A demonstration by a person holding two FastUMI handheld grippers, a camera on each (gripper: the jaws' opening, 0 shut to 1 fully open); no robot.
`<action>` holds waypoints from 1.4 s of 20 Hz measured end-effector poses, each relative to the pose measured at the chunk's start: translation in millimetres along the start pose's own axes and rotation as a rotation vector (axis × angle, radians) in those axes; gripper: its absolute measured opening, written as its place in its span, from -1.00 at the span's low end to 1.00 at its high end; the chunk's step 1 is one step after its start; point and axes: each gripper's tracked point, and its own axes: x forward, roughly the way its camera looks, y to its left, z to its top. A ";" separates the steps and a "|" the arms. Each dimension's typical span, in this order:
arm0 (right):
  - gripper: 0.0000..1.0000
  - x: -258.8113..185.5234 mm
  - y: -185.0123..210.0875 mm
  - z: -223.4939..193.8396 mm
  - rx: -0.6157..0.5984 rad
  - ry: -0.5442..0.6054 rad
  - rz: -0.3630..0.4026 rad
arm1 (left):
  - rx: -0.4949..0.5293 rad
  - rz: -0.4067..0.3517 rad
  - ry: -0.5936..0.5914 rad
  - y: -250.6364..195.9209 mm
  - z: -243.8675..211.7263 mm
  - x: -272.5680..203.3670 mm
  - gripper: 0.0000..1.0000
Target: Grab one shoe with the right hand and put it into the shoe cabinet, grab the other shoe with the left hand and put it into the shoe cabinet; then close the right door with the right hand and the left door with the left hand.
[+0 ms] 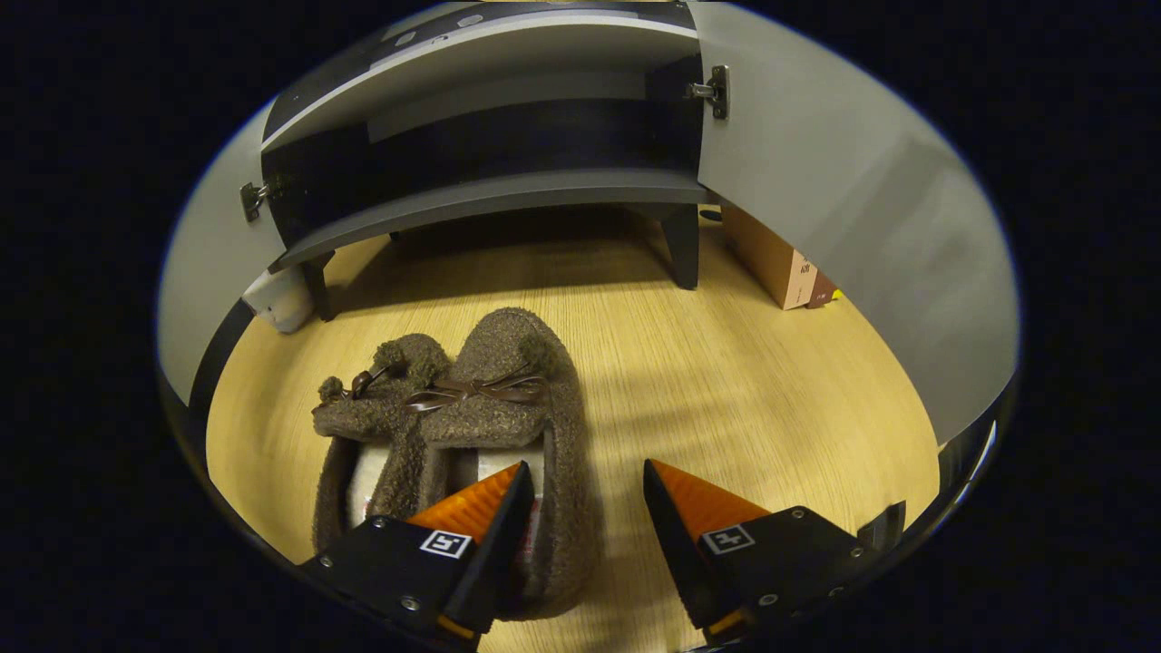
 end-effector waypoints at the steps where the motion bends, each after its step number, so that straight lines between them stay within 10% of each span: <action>1: 0.39 0.0 2.1 -0.1 0.010 0.009 0.013 | 0.002 -0.003 0.001 -0.7 -0.7 0.9 0.94; 11: -0.94 -2.2 3.6 7.8 0.108 0.018 0.009 | 0.007 -0.025 0.030 -8.2 -12.1 0.2 0.94; 28: -0.98 -129.2 62.3 158.3 0.135 -0.252 0.134 | -0.014 0.003 0.005 14.6 -14.4 -17.1 0.89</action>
